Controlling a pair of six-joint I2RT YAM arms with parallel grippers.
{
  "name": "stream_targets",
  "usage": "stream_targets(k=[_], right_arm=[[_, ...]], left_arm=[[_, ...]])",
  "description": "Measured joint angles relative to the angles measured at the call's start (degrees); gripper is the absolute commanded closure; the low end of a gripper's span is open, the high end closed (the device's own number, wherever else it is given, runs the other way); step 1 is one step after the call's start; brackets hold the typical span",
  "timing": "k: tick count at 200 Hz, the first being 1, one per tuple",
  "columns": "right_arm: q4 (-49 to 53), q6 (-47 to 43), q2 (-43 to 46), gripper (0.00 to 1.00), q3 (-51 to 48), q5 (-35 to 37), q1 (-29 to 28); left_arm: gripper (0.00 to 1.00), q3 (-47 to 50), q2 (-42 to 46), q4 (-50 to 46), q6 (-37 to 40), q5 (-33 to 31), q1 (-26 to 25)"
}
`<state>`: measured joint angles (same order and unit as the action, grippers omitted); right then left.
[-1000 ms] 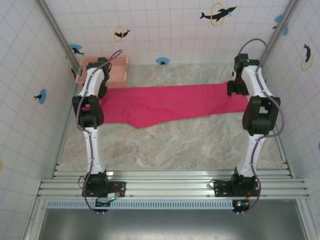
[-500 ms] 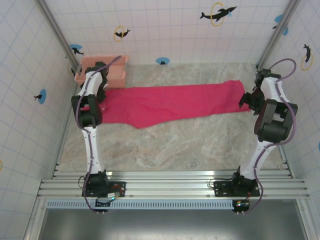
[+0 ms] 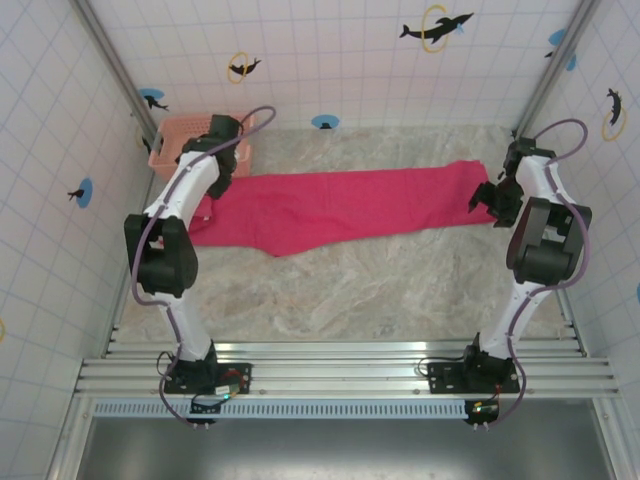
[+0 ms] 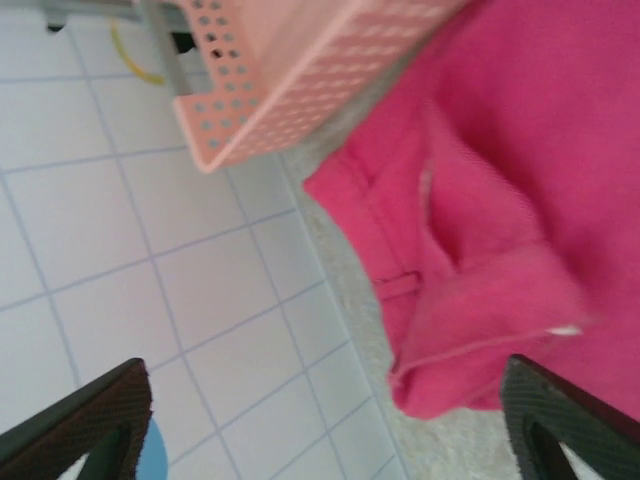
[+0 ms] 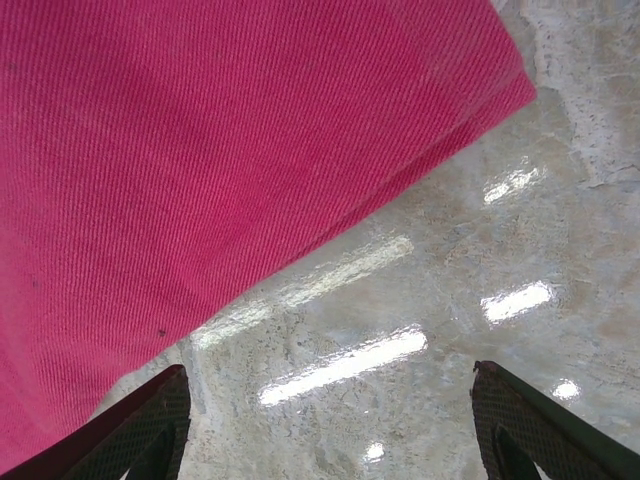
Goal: Roll up the long pants
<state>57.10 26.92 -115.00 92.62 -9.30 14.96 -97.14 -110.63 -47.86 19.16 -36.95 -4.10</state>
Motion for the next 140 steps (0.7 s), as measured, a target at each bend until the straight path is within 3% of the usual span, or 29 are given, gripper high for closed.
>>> stream_targets(k=[47,91,111,140], right_arm=[[-4.9,-0.7,0.11,0.26,-3.52,-2.38,0.26],[-7.48,-1.25,0.11,0.27,-9.31,-4.28,0.28],[-8.39,-1.49,0.22,0.27,-9.44,-4.76,0.33],[-9.14,-1.99,0.76,0.27,-9.42,-5.35,0.61]], left_arm=[[0.16,13.05,0.07,-0.94,-2.71,-1.16,-2.25],[0.21,10.16,-6.97,-0.9,-4.85,-4.02,-0.72],[0.33,6.62,-11.82,-0.76,-5.79,-4.76,0.04],[0.65,1.66,-17.25,-1.11,-7.04,-5.25,1.01]])
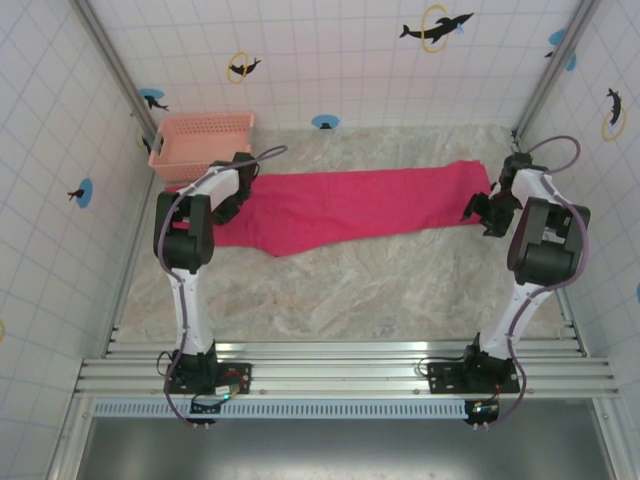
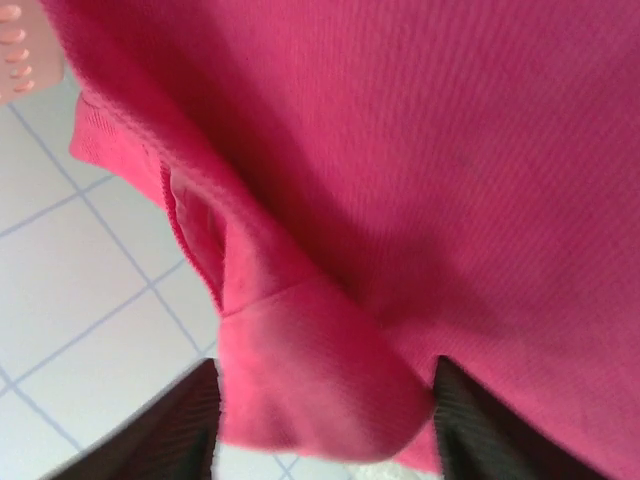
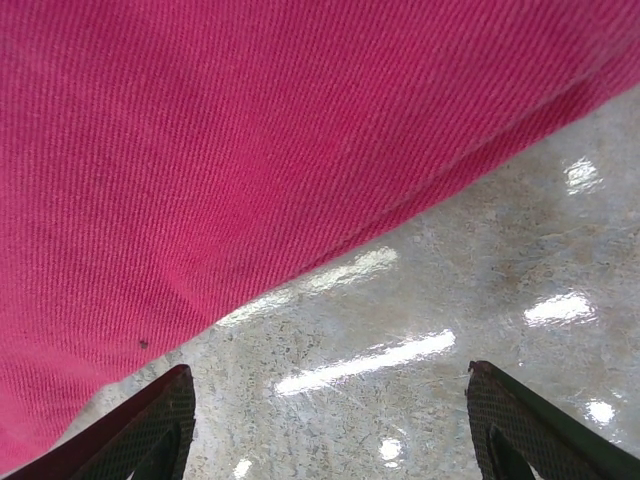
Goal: Roll up the long pants
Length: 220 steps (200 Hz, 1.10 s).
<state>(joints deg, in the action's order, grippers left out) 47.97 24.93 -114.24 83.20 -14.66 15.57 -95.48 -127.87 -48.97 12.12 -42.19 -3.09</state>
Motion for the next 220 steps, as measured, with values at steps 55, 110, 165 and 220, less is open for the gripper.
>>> stream_targets(k=[55,110,165,220], right_arm=[[0.0,-1.77,0.13,0.27,0.02,0.04,0.15],[0.15,-2.32,0.26,0.27,0.02,0.11,0.94],[2.62,-2.27,2.62,0.27,0.02,0.7,2.4],[6.36,-0.94,5.57,0.23,0.02,1.9,3.08]], left_arm=[[0.97,-6.08,-3.21,-2.4,-1.75,-1.42,0.9],[0.93,-10.32,-1.68,-3.87,-1.44,-3.21,4.13],[0.56,-25.38,-4.68,-4.63,1.2,-3.34,13.0],[0.21,-32.17,-14.47,-5.99,-0.44,-2.99,16.28]])
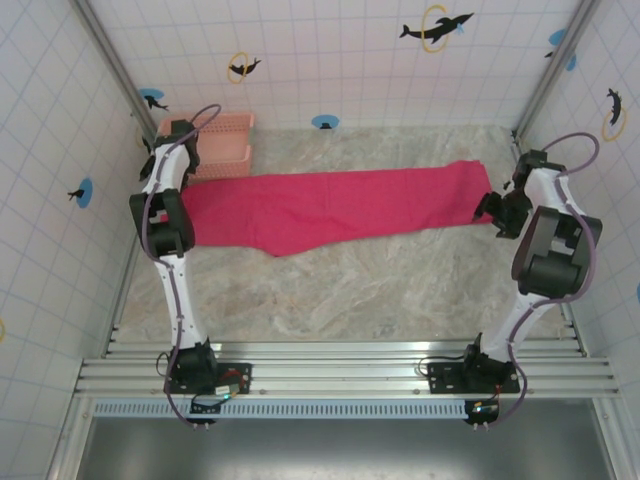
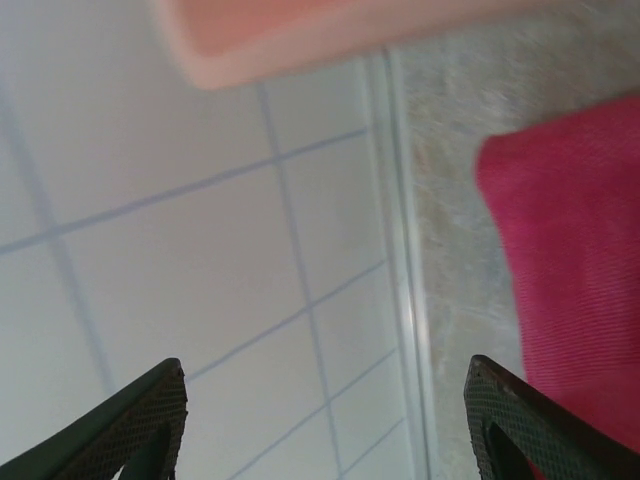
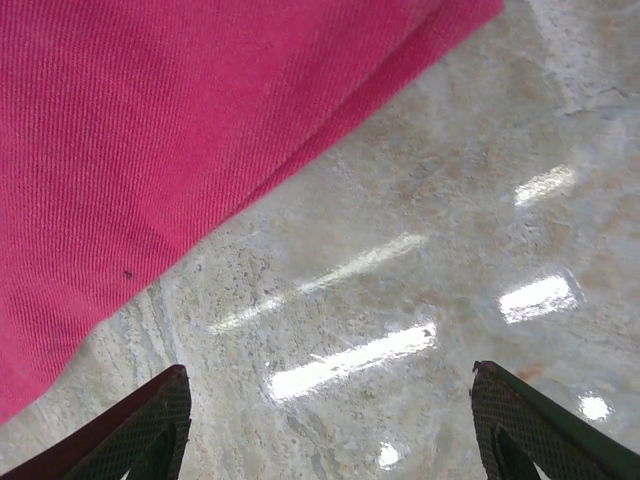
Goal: Roll up the long pants
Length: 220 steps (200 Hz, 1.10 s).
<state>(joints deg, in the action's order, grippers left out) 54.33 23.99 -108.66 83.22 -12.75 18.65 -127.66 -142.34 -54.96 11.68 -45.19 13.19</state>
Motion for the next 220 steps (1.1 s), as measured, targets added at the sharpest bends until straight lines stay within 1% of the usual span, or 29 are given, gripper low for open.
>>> stream_targets(k=[17,23,33,61,88,104,131,150,198,220], right_arm=[[0.48,0.39,0.68,0.23,-0.48,0.59,1.57],[0.39,0.46,1.22,0.23,-1.25,0.98,2.51],[0.33,0.57,2.32,0.23,-2.89,1.27,4.22],[-0.81,1.79,3.72,0.23,-6.43,1.38,8.9],[-4.09,3.41,1.88,0.23,-6.67,0.55,8.52],[-6.6,4.55,-0.24,0.23,-6.67,0.02,7.17],[-10.78,6.64,-3.85,0.23,-6.67,-1.07,5.95],[-13.25,8.33,-4.61,0.24,-5.77,-1.79,5.95],[-17.33,11.87,-8.37,0.24,-0.92,-2.23,5.09],[-19.06,12.72,-10.73,0.25,2.27,-2.27,4.15]], left_arm=[[0.19,1.05,0.85,0.37,-0.15,-0.37,-0.46],[0.14,2.51,1.99,0.92,0.07,-0.44,-0.85],[0.1,5.25,4.09,1.62,0.26,-0.72,-1.68],[0.09,9.94,11.08,2.6,1.18,-0.48,-6.05],[0.08,12.68,16.65,2.73,0.81,0.79,-12.0],[0.08,14.34,18.25,1.64,-1.44,3.65,-15.08],[0.08,16.2,18.16,-1.6,-6.08,10.32,-18.47],[0.08,16.11,17.62,-3.54,-9.29,14.43,-21.05],[0.07,8.31,10.64,-8.13,-15.28,22.49,-30.1],[0.06,7.19,8.83,-9.27,-17.49,25.07,-32.13]])
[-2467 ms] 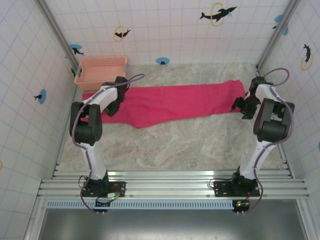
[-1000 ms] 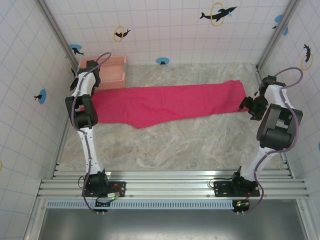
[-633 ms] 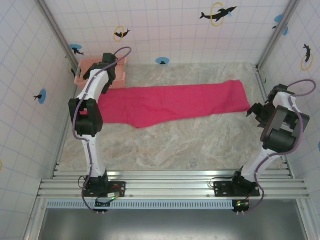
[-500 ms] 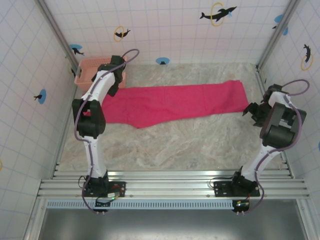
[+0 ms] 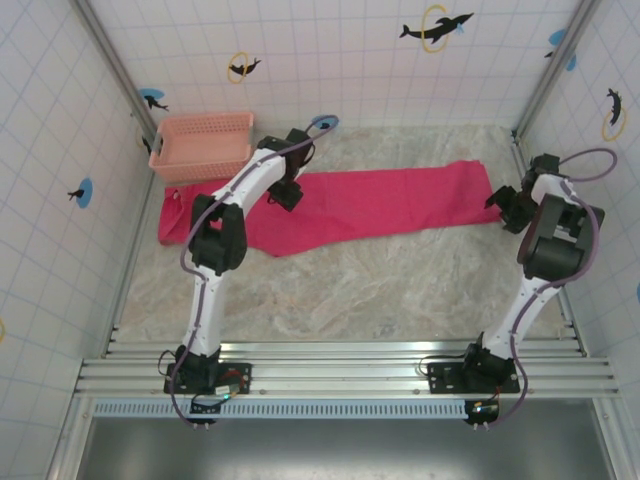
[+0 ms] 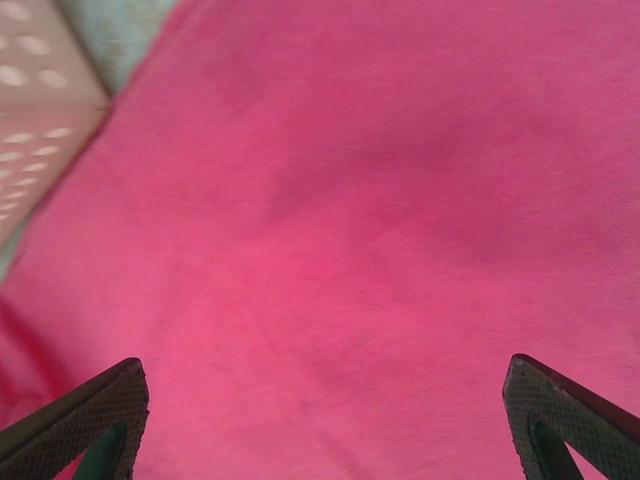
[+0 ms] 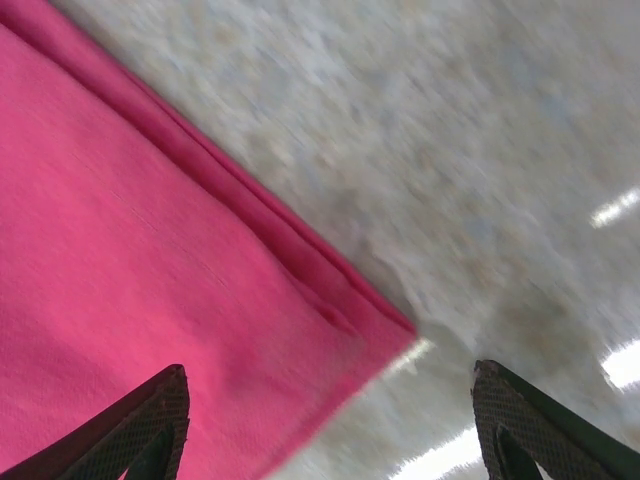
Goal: Roll up the long pants
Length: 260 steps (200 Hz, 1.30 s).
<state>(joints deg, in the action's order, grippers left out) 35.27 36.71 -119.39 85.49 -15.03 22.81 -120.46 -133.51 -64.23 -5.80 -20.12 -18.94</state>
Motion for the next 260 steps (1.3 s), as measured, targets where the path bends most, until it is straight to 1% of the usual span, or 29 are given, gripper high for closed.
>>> stream_targets(k=[12,19,34,49,61,70,85,114,135,161,193,220,236,260], right_arm=[[-0.7,0.5,-1.14,0.27,1.53,0.0,-0.52],[-1.14,0.81,-1.66,0.32,2.21,0.0,-0.81],[-1.88,1.77,-2.84,0.47,3.5,-0.17,-1.25],[-2.75,2.1,-4.0,0.66,4.33,-0.9,-1.55],[-3.19,2.78,-4.48,0.81,4.46,-1.05,-1.75],[-3.54,2.67,-4.61,0.85,4.46,-1.44,-1.86],[-4.02,2.64,-4.72,0.94,4.13,-1.53,-1.99],[-4.94,3.56,-3.41,1.0,2.47,-1.53,-1.49],[-4.52,3.98,-0.85,1.0,1.4,-1.99,-0.28],[-4.13,4.0,4.09,1.0,1.55,-3.56,2.89],[-2.95,3.21,6.54,1.0,5.18,-6.8,6.49],[-2.45,2.14,6.56,1.0,7.06,-9.31,7.13],[-2.43,1.62,6.64,1.0,7.65,-10.95,7.04],[-3.17,2.45,8.02,1.0,7.65,-13.92,6.49]], left_arm=[[0.06,-0.35,-0.81,-0.79,-1.03,0.81,-0.09],[0.06,-0.5,-1.29,-1.07,-1.64,1.09,0.04],[0.05,-0.57,-2.54,-1.73,-2.49,1.88,0.52],[0.03,-0.57,-3.58,-2.4,-3.48,2.67,0.79],[0.03,-0.74,-4.15,-3.08,-4.22,3.45,0.92],[0.03,-1.11,-4.42,-3.39,-4.79,4.04,0.87],[0.03,-2.1,-4.76,-3.54,-5.9,5.11,0.46],[0.03,-6.03,-6.93,-4.09,-8.72,7.89,-1.18],[0.03,-9.94,-10.45,-4.9,-11.26,10.56,-2.91],[0.03,-14.43,-12.9,-6.01,-14.45,13.38,-5.38],[0.03,-17.25,-14.73,-5.88,-19.67,18.01,-9.22],[0.03,-17.75,-15.23,-5.38,-24.85,22.43,-12.02],[0.03,-18.25,-15.45,-4.9,-27.67,23.76,-13.84],[0.03,-18.97,-15.52,-2.86,-32.74,27.26,-16.55]])
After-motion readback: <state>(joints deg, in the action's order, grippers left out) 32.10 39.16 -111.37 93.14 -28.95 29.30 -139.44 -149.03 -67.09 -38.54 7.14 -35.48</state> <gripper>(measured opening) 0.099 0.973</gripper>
